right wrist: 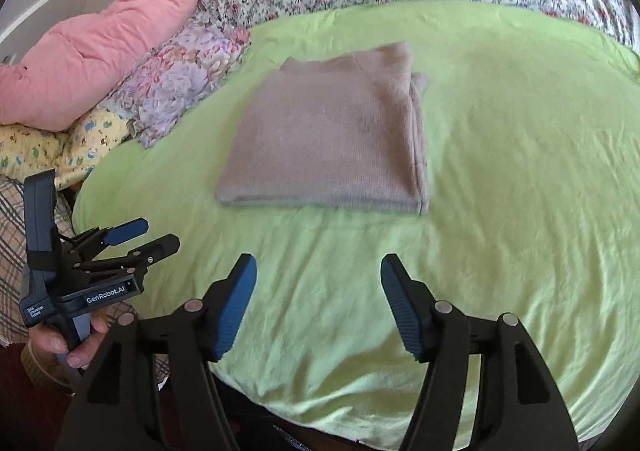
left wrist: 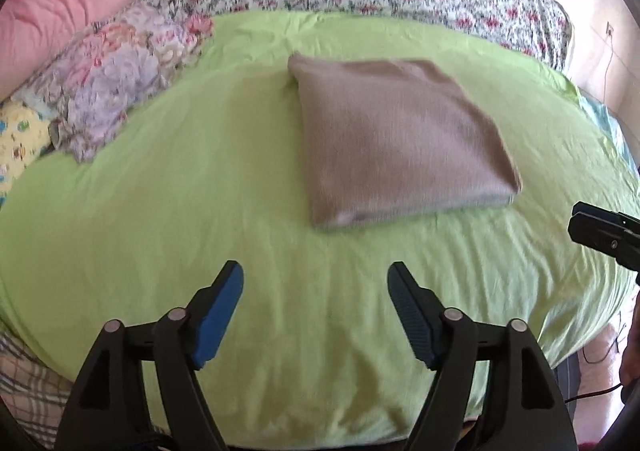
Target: Fold small clothes
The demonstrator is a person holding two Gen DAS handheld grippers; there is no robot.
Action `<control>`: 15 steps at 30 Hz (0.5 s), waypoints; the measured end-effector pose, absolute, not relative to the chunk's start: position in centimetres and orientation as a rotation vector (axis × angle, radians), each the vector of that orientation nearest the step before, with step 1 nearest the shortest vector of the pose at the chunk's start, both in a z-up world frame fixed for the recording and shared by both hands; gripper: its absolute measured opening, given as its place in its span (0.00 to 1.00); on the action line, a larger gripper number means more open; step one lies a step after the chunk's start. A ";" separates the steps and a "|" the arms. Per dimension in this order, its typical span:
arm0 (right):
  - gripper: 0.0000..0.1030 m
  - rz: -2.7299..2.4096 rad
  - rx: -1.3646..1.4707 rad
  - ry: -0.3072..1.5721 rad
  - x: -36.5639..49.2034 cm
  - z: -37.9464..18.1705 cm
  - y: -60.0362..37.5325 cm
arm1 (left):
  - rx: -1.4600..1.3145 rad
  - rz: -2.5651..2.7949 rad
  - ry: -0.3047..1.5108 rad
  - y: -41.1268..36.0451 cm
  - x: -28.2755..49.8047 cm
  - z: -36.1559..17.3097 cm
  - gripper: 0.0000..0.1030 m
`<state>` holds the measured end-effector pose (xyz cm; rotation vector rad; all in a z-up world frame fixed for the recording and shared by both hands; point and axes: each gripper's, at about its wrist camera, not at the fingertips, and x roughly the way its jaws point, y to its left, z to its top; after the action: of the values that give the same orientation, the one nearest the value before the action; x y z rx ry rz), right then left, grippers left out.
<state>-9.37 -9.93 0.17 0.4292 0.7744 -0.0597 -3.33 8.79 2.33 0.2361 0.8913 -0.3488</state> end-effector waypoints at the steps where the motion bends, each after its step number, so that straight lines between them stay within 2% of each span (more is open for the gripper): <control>1: 0.65 -0.068 0.429 0.759 -9.2 0.8 -10.2 | 0.238 -0.351 0.880 8.6 -2.9 2.8 0.79; 3: 0.78 -0.081 0.422 0.725 -8.8 1.9 -10.7 | 0.248 -0.342 0.855 7.9 -2.1 3.5 0.79; 5: 0.83 -0.095 0.399 0.687 -8.3 2.9 -11.0 | 0.252 -0.341 0.850 7.3 -1.5 3.7 0.80; 15: 0.83 -0.138 0.385 0.780 -4.3 0.9 -11.8 | 0.267 -0.289 0.935 5.7 1.7 1.0 0.80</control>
<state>-4.26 -11.83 0.88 0.3854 0.7804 -0.1382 1.67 5.68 0.98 0.2670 0.9349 -0.2888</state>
